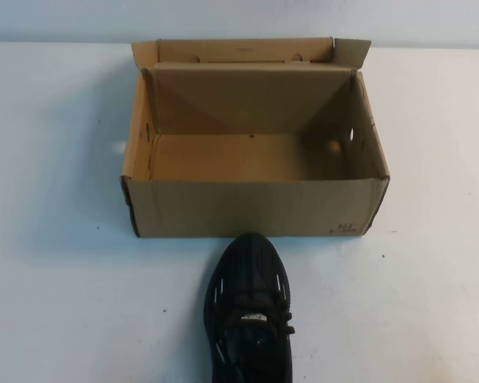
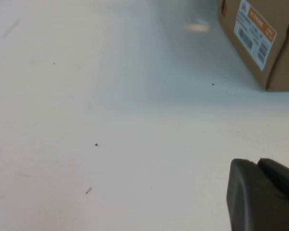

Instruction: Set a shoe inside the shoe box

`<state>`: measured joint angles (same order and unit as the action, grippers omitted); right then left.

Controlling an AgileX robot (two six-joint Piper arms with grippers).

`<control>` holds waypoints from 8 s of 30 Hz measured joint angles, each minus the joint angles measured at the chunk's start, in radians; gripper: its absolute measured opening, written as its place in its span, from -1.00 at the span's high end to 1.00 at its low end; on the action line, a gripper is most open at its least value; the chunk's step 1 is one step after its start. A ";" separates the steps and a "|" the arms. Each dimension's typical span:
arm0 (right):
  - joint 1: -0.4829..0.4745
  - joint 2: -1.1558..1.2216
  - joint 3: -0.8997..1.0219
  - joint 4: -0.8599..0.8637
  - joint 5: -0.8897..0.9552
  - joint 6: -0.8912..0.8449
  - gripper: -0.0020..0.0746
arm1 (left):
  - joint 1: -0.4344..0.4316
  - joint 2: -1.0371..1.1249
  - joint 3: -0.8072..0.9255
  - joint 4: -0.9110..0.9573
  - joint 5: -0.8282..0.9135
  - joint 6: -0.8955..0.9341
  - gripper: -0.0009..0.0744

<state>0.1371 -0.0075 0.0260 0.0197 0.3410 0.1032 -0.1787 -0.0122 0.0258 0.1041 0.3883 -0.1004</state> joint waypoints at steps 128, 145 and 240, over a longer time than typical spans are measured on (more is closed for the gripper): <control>0.296 1.014 -1.092 0.478 0.686 -0.708 0.99 | -0.011 0.505 -0.712 -0.181 0.374 0.045 0.98; 0.711 1.303 -1.121 0.219 0.598 -0.706 0.07 | -0.011 0.565 -0.730 -0.202 0.446 0.059 0.98; 0.802 1.898 -2.175 -0.085 0.936 0.045 0.93 | -0.011 0.658 -0.815 -0.805 0.494 1.077 -0.76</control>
<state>0.9396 1.8907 -2.1489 -0.0651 1.2768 0.1486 -0.1894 0.6457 -0.7896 -0.7007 0.8821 0.9769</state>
